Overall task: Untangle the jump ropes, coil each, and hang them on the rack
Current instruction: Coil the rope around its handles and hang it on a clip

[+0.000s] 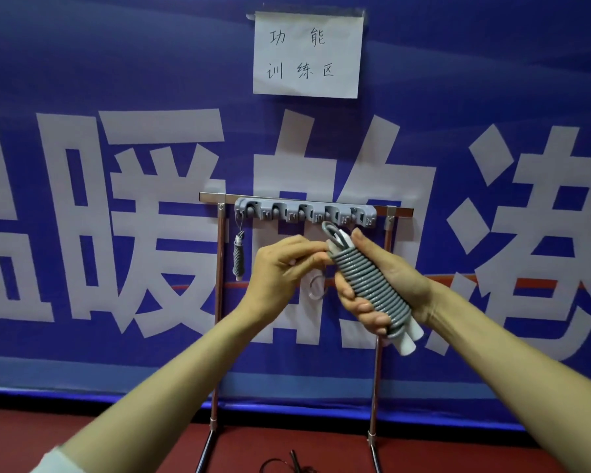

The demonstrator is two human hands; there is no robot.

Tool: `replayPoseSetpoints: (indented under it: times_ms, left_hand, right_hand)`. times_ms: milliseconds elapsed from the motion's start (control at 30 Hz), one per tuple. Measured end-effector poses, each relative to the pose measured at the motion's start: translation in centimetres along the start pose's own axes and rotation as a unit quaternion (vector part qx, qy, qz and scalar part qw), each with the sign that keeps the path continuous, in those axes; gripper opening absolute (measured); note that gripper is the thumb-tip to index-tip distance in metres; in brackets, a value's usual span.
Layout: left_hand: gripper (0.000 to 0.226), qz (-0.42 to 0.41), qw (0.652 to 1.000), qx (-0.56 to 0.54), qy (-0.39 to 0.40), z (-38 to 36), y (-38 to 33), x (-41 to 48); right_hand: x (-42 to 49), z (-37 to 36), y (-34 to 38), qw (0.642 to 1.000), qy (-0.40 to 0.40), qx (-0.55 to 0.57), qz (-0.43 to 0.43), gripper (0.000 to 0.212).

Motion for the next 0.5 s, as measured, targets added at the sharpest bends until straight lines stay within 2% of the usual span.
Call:
replayPoseSetpoints:
  times_ms: [67,167,267,333,400,500]
  left_hand:
    - [0.019,0.038,0.999,-0.034,0.01,-0.6,0.5,-0.3]
    - [0.027,0.104,0.985,-0.127,0.055,-1.5,0.7,-0.7]
    - [0.031,0.126,0.972,-0.18,0.084,-1.8,0.4,-0.9]
    - [0.027,0.14,0.96,-0.234,0.062,-2.1,-0.2,-0.9]
    - [0.028,0.162,0.942,-0.293,0.008,-2.6,-0.6,-0.8]
    - [0.018,0.195,0.92,-0.334,-0.068,-3.4,-0.2,-0.8]
  right_hand:
    - [0.0,0.5,-0.5,0.999,-0.034,0.006,0.007,0.069]
    - [0.2,0.9,-1.0,0.996,-0.089,0.005,0.028,0.072]
    - [0.8,0.9,-1.0,0.987,-0.155,-0.02,0.037,0.068]
    - [1.5,0.7,-0.9,0.983,-0.172,-0.028,0.055,0.064]
    - [2.3,0.7,-0.8,0.98,-0.181,-0.037,0.076,0.061]
    - [3.5,0.7,-1.1,0.975,-0.207,-0.033,0.072,0.07]
Point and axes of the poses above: each hand's wrist, its own x-axis towards the middle knuckle, its own z-axis out of the back of the hand, y = z × x, the point moved 3 cm from there along x, towards the middle knuckle, and after that the axes turned 15 degrees about y, right-handed, at the moved point
